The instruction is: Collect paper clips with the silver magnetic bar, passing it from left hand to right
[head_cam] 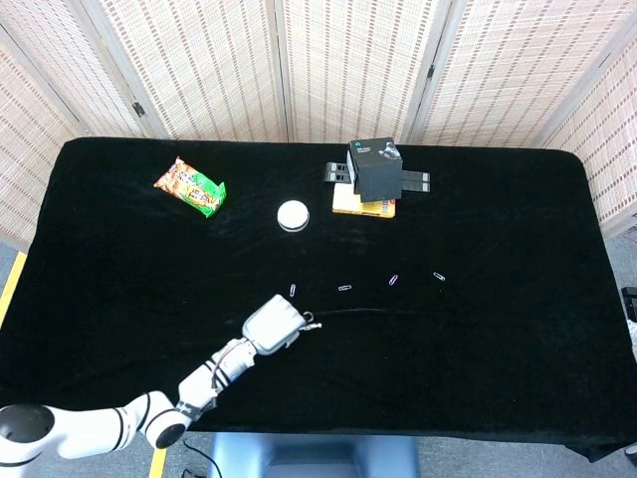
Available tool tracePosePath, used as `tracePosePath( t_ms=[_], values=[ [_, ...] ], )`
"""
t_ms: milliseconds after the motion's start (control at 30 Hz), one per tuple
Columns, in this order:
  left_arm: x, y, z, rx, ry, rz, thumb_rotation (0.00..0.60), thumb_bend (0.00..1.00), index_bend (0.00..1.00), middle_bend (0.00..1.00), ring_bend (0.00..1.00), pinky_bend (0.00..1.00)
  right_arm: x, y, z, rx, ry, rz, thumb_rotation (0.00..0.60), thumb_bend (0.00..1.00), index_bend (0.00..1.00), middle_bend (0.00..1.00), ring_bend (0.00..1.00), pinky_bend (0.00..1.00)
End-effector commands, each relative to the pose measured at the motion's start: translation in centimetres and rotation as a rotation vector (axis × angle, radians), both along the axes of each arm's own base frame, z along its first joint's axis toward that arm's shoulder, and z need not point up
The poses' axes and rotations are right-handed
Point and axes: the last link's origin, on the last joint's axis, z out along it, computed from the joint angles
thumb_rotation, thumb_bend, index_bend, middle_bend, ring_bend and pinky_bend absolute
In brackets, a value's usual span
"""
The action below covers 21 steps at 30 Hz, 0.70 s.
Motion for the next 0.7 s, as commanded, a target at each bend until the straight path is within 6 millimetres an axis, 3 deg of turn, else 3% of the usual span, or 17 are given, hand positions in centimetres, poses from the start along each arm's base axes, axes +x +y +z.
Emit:
tracePosePath(
  t_ms=[33,233,467,567,633,700],
  values=[
    [1.1,-0.1,-1.0,-0.036,-0.009,-0.027,0.600,0.54,0.85,1.00,0.99,0.99,-0.3,0.7,0.2,-0.022,-0.002,-0.019,0.600,0.26,0.00,0.00,0.00,0.00],
    [1.9,0.5,-2.4,-0.078,0.003,-0.045,0.600,0.54,0.85,1.00,0.99,0.99,-0.8,1.9,0.4,-0.052,-0.013,-0.053,0.600,0.26,0.00,0.00,0.00,0.00],
    [2.2,1.4,-2.7,-0.087,-0.029,-0.046,0.600,0.54,0.83,1.00,0.99,0.99,-0.9,2.5,0.9,-0.064,-0.022,-0.039,0.600,0.26,0.00,0.00,0.00,0.00],
    [2.0,1.6,-2.6,-0.086,-0.040,-0.040,0.600,0.43,0.66,1.00,0.97,0.99,-0.9,2.5,0.9,-0.062,-0.025,-0.027,0.600,0.26,0.00,0.00,0.00,0.00],
    [1.9,1.8,-2.6,-0.086,-0.043,-0.028,0.600,0.26,0.36,1.00,0.97,0.99,-0.8,2.5,0.9,-0.060,-0.024,-0.023,0.600,0.26,0.00,0.00,0.00,0.00],
    [1.9,1.8,-2.4,-0.092,-0.054,-0.017,0.600,0.17,0.11,0.99,0.97,0.99,-0.8,2.4,0.9,-0.058,-0.023,-0.023,0.600,0.26,0.00,0.00,0.00,0.00]
  ],
)
